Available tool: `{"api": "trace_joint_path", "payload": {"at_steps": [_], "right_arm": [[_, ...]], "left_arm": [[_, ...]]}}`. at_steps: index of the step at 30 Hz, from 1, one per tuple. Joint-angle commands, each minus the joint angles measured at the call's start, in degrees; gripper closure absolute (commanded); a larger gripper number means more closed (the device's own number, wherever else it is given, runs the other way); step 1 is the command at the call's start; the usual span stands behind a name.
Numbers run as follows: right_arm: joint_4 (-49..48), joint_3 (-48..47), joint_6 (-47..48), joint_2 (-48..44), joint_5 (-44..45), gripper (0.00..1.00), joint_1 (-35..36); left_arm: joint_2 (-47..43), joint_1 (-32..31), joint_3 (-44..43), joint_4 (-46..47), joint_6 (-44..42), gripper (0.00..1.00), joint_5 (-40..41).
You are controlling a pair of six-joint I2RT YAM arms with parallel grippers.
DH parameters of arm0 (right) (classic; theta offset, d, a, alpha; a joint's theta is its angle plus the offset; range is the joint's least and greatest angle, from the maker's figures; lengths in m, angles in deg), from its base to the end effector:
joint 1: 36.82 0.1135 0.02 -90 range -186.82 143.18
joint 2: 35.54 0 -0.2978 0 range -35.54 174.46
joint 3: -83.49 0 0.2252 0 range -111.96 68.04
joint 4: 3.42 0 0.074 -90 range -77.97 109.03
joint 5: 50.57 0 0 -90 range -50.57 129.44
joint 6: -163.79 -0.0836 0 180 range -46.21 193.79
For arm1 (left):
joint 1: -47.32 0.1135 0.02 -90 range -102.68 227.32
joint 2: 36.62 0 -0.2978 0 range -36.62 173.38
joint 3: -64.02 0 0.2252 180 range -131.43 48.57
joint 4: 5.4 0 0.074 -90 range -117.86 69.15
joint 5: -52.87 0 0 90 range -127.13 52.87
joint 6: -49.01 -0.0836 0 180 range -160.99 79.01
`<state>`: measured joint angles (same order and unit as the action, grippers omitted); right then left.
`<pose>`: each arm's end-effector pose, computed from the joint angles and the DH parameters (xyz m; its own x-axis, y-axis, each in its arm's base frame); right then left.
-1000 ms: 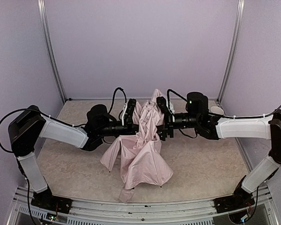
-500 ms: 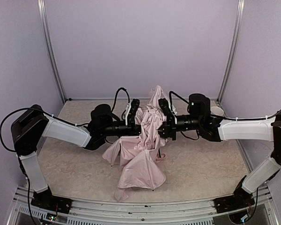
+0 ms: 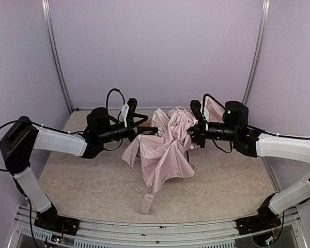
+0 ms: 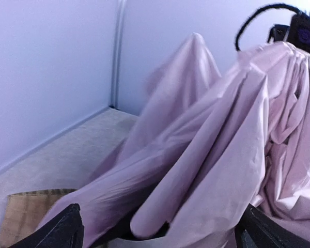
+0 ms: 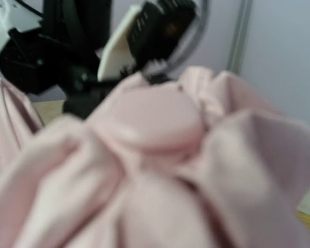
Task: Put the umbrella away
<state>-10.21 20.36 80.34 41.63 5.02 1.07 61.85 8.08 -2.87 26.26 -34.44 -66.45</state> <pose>0.2189 0.2302 0.3312 0.0093 -0.1120 -0.9937 -0.9543 0.2960 -0.0423 0.2859 -0.2864 0.2903 -0.1051 -0.0426 -0.9935 0.9248 0.3630 -0.1134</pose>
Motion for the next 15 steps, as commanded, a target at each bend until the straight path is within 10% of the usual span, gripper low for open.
{"api": "trace_joint_path", "payload": {"at_steps": [1, 9, 15], "right_arm": [[-1.55, 0.23, -0.05, -4.63, 0.63, 0.88, -2.61], [2.39, -2.30, 1.99, -9.31, 0.14, 0.89, -7.24], [8.94, -8.81, 6.45, -10.84, 2.68, 0.87, -10.41]], "left_arm": [[-5.55, 3.83, 2.27, -2.85, -3.62, 0.01, 11.80], [-15.89, 6.97, 8.98, -4.57, -6.70, 0.01, 23.29], [-28.73, 6.28, 15.48, -5.05, -10.26, 0.26, -2.31]]}}
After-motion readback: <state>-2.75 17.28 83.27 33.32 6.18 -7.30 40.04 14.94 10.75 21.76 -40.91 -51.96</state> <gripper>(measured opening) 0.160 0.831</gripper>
